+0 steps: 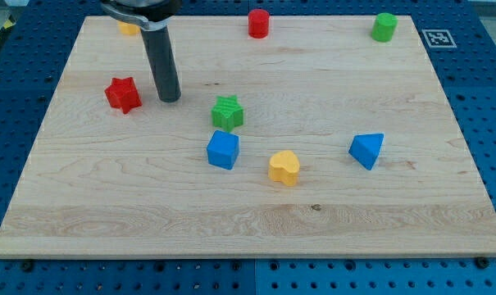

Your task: Move the red star to center left

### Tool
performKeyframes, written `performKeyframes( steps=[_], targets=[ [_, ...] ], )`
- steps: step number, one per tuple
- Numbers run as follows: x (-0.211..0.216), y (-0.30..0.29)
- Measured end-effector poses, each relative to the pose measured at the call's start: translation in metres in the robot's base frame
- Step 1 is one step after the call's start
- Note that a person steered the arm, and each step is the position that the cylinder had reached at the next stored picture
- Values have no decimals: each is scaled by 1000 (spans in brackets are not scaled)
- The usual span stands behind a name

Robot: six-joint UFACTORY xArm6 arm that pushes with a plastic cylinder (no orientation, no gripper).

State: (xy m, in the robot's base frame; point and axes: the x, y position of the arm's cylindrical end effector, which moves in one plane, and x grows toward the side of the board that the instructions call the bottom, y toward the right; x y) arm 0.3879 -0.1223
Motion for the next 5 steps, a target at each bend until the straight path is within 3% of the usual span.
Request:
performKeyframes(
  steps=[2,5],
  targets=[
    [0,-7],
    [0,-105]
  ],
)
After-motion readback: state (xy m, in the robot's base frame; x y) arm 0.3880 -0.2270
